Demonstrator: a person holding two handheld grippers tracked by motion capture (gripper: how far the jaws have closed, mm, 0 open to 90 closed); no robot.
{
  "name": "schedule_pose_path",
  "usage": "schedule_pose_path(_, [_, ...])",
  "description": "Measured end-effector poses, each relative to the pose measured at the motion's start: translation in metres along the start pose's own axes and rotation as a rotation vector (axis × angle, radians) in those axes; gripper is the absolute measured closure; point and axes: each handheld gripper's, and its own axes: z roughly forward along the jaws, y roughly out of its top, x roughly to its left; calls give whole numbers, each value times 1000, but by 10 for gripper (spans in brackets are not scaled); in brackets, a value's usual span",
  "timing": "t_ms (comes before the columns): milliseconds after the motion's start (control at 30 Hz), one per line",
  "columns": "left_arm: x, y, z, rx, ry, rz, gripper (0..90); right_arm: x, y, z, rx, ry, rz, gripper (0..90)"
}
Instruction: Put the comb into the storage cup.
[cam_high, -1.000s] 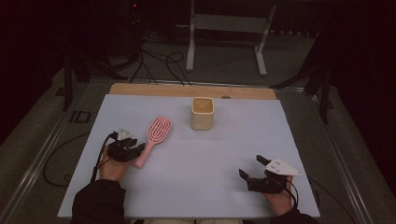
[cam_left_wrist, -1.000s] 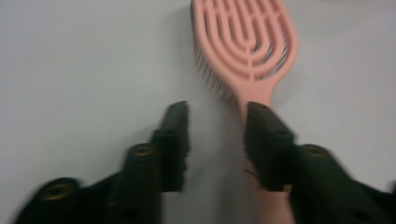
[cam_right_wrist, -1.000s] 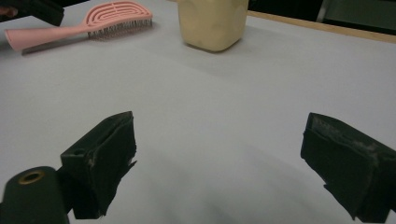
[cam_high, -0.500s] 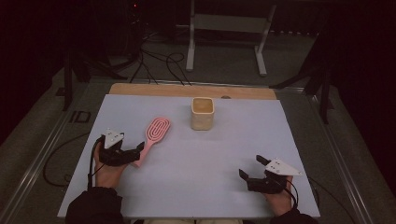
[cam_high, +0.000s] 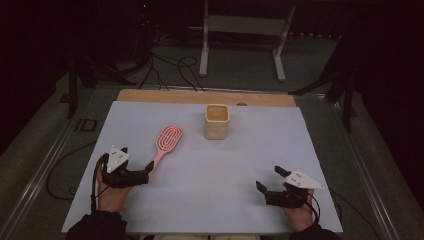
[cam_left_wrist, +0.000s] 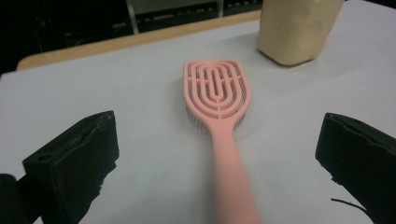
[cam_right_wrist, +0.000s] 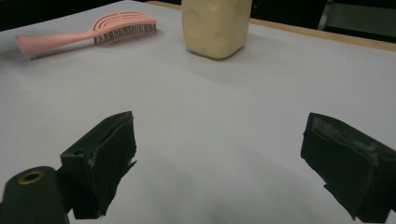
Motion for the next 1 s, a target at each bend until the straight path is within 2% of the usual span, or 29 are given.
schedule_pose_path(267, [1,-7,-10,-11,26,-8,0,1,2,-2,-24,7,-7,99])
schedule_pose_path(467, [7,-11,-18,-56,54,-31,1,3,3,-4,-40,13,-9,99])
schedule_pose_path(633, [7,-11,-23,-83,69,-24,1,4,5,-6,-60,18,-11,98])
schedule_pose_path(767, [5,-12,-22,-72,81,8,1,8,8,-9,-78,13,-19,97])
schedule_pose_path(1000, [4,-13,-21,-75,79,11,1,14,13,-16,-124,4,-29,96])
